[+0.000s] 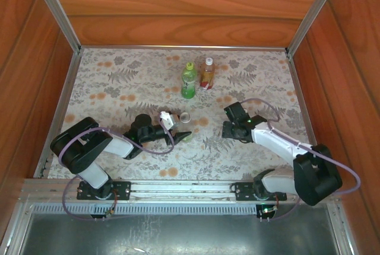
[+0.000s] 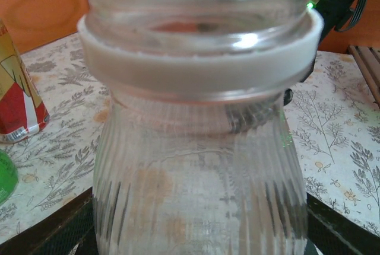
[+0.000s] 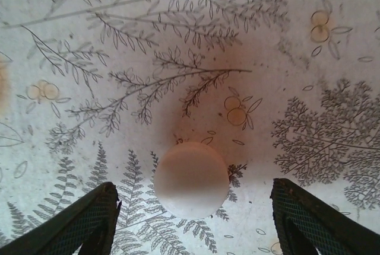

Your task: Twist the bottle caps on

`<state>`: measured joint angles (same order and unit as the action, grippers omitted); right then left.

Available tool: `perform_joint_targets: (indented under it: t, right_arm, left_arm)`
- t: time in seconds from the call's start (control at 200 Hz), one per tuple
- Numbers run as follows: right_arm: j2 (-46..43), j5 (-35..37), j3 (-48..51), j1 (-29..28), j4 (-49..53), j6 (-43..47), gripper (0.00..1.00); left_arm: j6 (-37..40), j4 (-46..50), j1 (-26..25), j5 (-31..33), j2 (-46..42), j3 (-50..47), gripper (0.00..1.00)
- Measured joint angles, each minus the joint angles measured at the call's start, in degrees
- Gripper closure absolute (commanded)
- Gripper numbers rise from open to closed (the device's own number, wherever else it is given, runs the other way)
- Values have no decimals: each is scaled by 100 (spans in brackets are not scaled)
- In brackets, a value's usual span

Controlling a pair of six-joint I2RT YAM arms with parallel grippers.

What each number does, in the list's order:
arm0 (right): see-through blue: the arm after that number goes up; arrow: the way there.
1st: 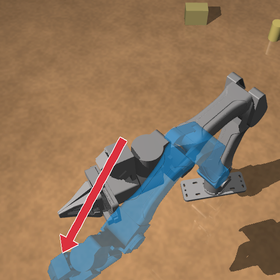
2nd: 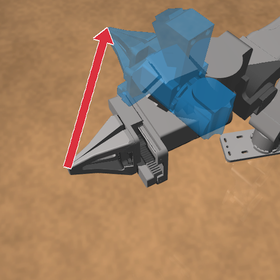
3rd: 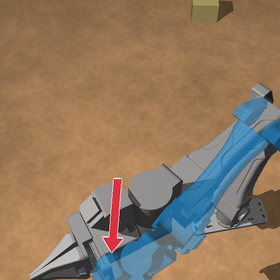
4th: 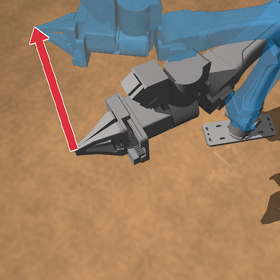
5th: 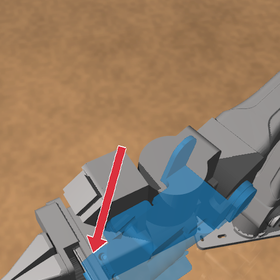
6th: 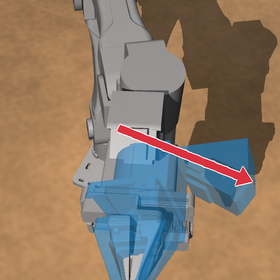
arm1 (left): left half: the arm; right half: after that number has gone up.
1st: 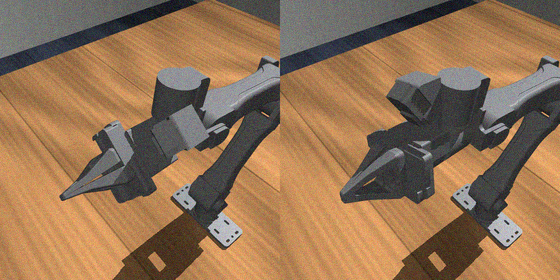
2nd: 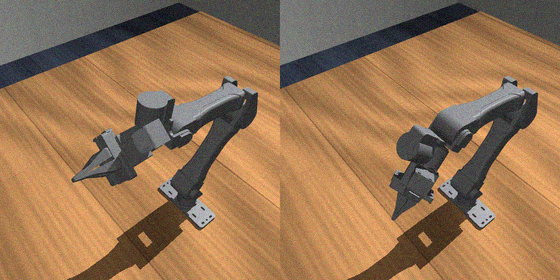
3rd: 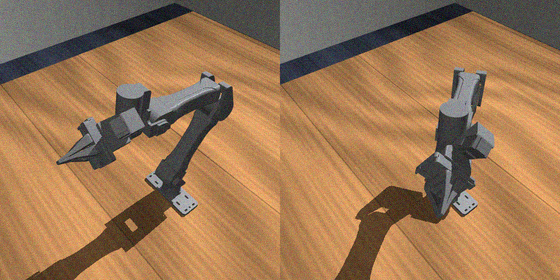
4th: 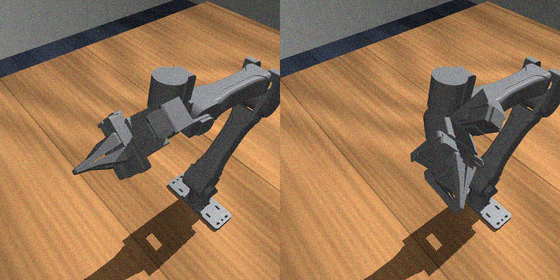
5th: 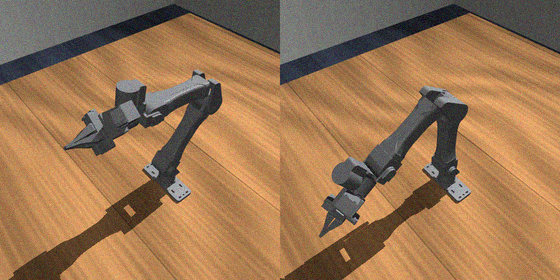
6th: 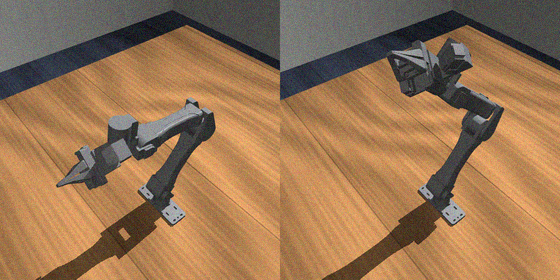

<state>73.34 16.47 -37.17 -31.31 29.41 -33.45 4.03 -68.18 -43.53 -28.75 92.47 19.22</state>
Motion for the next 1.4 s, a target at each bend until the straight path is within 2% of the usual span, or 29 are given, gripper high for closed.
perform_joint_targets:
  t: [0.305,0.739,1.064,1.399]
  right_arm:
    - [470,-339,0,173,-149,-37,38]
    - [752,-358,-7,251,-267,-7,53]
    - [752,-409,-127,254,-87,101,54]
    - [544,-804,-1117,79,887,516,53]
  left_arm:
    - [0,-2,28,-70,0,0,30]
    - [-7,-2,39,-162,0,0,30]
    - [-9,-2,39,-203,0,0,30]
    - [-7,0,39,-291,0,0,30]
